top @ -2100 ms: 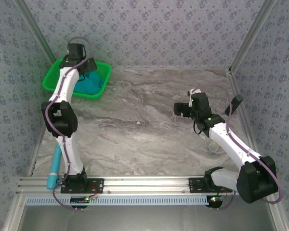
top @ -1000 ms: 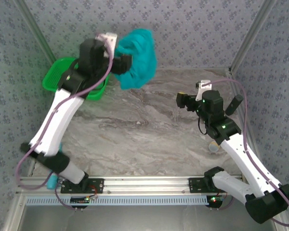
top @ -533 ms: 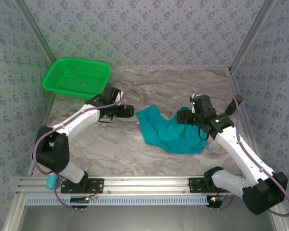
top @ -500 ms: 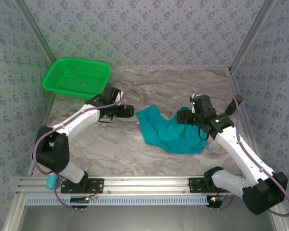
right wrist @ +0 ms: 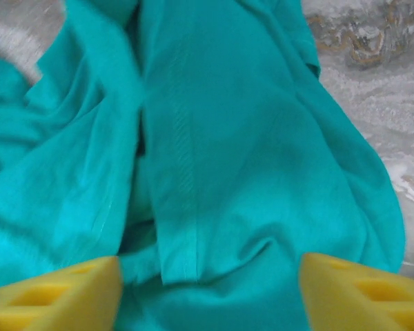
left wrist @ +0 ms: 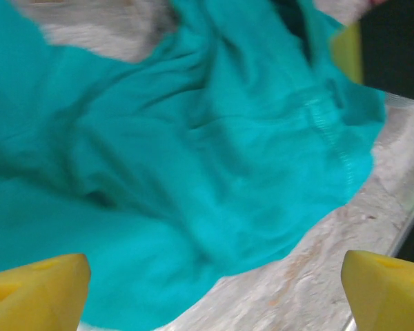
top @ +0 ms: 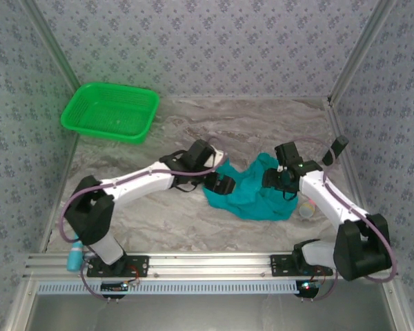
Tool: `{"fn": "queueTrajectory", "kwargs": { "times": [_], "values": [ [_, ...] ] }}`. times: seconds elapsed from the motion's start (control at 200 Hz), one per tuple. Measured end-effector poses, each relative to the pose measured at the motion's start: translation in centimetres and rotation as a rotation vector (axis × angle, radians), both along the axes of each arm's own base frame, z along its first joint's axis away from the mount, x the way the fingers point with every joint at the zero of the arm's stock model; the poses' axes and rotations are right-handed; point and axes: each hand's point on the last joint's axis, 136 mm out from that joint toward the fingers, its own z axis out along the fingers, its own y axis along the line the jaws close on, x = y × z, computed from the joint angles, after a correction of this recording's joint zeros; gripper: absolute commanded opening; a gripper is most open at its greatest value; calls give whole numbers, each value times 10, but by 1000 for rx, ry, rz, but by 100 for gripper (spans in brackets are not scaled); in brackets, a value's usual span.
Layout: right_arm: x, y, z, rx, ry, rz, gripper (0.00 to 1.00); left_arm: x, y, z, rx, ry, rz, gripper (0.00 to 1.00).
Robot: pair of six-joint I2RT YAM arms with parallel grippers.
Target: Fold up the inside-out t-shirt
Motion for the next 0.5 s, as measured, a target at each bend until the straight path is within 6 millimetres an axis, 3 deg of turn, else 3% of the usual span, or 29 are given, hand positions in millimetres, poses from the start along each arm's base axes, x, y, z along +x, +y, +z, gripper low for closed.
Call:
{"fn": "queueTrajectory", "kwargs": {
  "times": [0.12,0.175,0.225,0.27,0.375,0.4,0.435,0.455,0.5],
  "values": [
    [11,4,-7,34,-8,-9,37,-14,-38,-7,-14,2,-82,93],
    [15,5,-8,39,-20,-10,25,-20,-50,-12,-7,3,-105,89],
    [17,5,-9,40,-30,-8,15,-23,-59,-17,2,3,-117,76],
    [19,3,-10,41,-37,-15,3,-24,-68,-20,7,1,-125,58],
    [22,-4,-12,48,-45,-40,0,-18,-77,-24,24,-24,-133,19],
    [22,-5,-11,50,-45,-45,11,-17,-77,-24,30,-31,-133,11],
    [22,-5,-11,56,-44,-45,38,-14,-76,-25,40,-41,-131,1],
    [22,-4,-11,58,-44,-41,50,-13,-75,-24,45,-47,-131,0],
    [21,-3,-11,63,-39,-33,57,-9,-73,-23,49,-58,-122,0]
  ]
}}
